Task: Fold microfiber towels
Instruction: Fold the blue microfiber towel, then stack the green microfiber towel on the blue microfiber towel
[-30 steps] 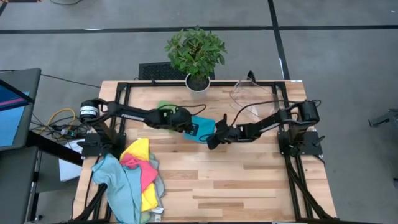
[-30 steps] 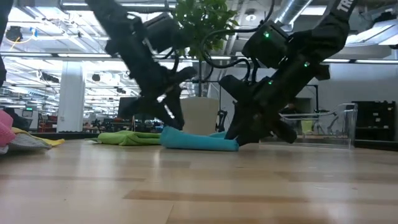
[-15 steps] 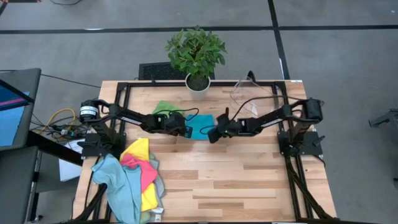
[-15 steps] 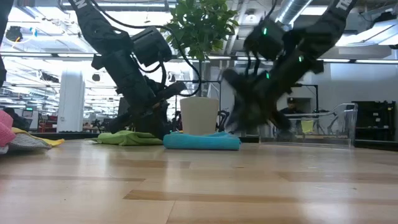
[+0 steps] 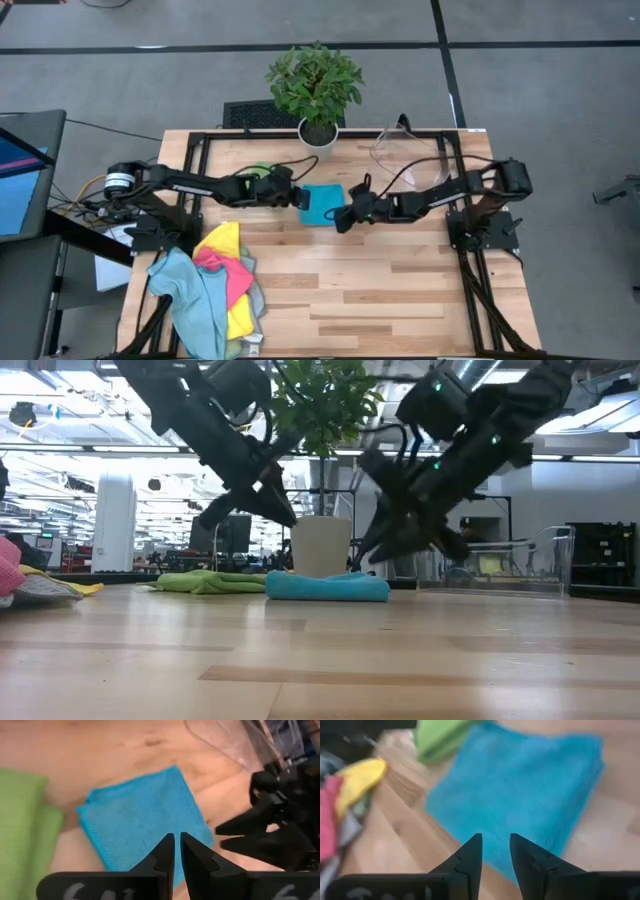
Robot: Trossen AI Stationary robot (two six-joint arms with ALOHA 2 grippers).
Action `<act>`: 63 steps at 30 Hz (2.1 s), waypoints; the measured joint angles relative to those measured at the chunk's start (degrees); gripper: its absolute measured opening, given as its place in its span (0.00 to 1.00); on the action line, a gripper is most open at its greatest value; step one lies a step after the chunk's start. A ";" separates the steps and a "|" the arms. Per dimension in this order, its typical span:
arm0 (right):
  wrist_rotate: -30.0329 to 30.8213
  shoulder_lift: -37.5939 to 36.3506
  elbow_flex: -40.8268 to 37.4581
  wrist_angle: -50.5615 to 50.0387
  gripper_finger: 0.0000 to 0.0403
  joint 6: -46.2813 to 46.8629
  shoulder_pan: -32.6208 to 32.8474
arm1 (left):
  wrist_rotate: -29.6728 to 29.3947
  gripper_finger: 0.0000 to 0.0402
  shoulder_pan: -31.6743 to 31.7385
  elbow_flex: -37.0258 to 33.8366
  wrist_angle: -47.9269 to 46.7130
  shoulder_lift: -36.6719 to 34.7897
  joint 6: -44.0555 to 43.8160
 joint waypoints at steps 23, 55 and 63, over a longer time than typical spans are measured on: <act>-1.51 -7.29 0.05 -1.01 0.33 -0.43 -3.14 | 25.23 0.38 8.15 0.00 1.60 2.28 7.38; -1.56 -15.12 12.20 -19.60 0.47 -16.39 4.39 | 8.84 0.78 30.55 0.10 -34.59 -10.56 37.78; -1.57 -15.10 12.20 -19.83 0.47 -16.41 4.46 | 9.17 0.85 30.56 0.06 -36.00 4.03 39.02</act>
